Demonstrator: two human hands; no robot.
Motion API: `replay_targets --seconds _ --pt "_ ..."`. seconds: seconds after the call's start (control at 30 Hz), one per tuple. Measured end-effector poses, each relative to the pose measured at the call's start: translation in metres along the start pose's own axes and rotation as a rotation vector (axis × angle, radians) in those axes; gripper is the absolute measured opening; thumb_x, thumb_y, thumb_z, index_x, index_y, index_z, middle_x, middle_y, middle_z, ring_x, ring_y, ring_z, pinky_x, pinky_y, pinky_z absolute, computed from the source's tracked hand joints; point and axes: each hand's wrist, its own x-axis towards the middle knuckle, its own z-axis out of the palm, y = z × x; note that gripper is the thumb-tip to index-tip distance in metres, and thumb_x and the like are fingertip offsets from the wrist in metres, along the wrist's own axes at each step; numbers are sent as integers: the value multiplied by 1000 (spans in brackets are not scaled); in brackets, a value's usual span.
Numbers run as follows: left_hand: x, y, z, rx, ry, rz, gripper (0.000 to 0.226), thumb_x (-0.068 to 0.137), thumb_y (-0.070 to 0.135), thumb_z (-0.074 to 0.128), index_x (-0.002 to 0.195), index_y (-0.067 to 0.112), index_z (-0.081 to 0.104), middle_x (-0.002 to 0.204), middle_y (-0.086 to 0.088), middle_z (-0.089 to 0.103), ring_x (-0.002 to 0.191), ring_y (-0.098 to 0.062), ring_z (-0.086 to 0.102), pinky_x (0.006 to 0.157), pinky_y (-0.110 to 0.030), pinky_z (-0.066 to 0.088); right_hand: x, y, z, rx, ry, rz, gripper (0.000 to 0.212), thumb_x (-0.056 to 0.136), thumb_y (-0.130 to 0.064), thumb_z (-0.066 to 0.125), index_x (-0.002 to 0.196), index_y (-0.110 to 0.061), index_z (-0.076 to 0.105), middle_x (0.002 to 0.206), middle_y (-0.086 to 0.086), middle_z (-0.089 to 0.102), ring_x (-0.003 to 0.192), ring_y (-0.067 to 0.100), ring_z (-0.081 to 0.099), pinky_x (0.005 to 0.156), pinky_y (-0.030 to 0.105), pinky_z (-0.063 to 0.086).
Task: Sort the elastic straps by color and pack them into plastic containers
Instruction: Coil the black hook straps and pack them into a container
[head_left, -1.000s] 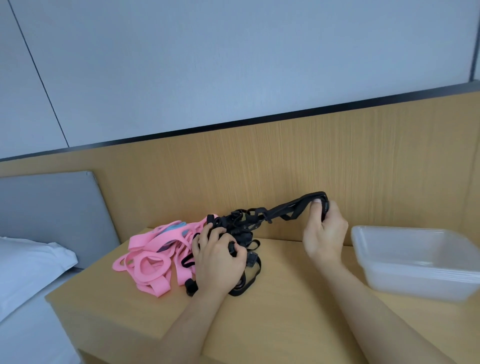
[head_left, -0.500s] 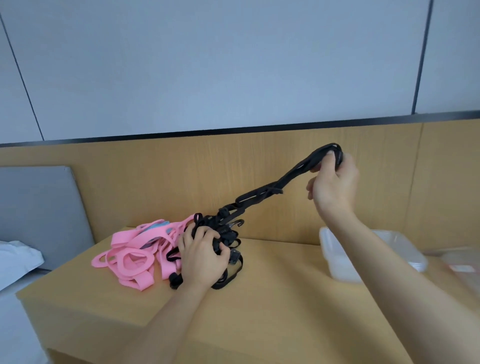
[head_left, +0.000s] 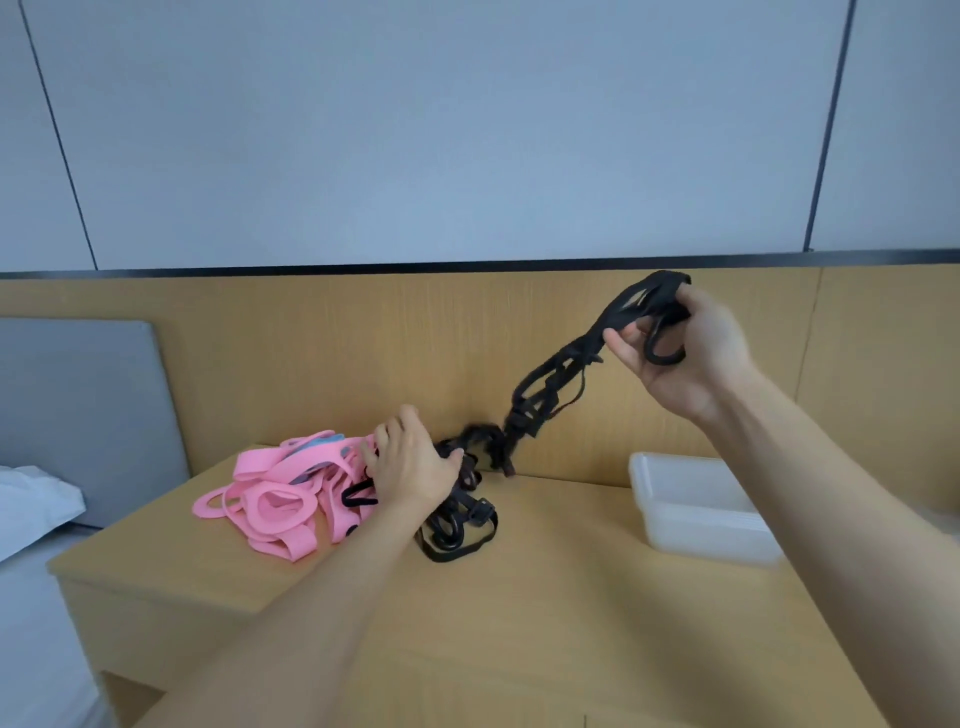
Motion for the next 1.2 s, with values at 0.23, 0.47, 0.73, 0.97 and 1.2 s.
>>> replay_targets --seconds 0.23,0.47,0.73,0.97,1.2 --pt "-9 25 5 -66 -311 394 50 93 29 63 142 27 48 146 3 46 142 -21 30 118 -43 26 -8 -10 -3 1 8 -43 21 102 -24 49 93 -8 59 80 7 58 58 14 59 62 31 58" --pt "-64 50 -1 -431 -634 427 59 85 3 48 134 35 55 135 16 54 127 -11 52 105 -27 40 -16 -24 -18 45 35 -48 20 98 -23 51 83 -10 56 71 6 60 57 14 51 53 27 50" --pt "-86 46 19 -94 -639 578 62 86 6 51 145 20 41 147 6 42 139 -20 37 114 -34 35 -22 -25 -47 0 11 -77 23 95 -27 48 73 -20 49 68 -3 48 58 11 43 63 30 38" --pt "-66 44 35 213 -453 677 37 103 29 45 138 20 56 131 1 56 131 -22 40 115 -40 28 -30 -41 -74 128 73 -88 17 88 -28 52 74 -18 53 67 -3 45 58 11 40 53 25 33" --pt "-47 57 30 -163 -497 417 32 108 38 33 84 27 51 76 4 68 67 -19 62 70 -38 51 -38 -65 -101 78 134 -164 17 83 -31 55 78 -16 58 70 0 55 57 15 39 56 26 34"
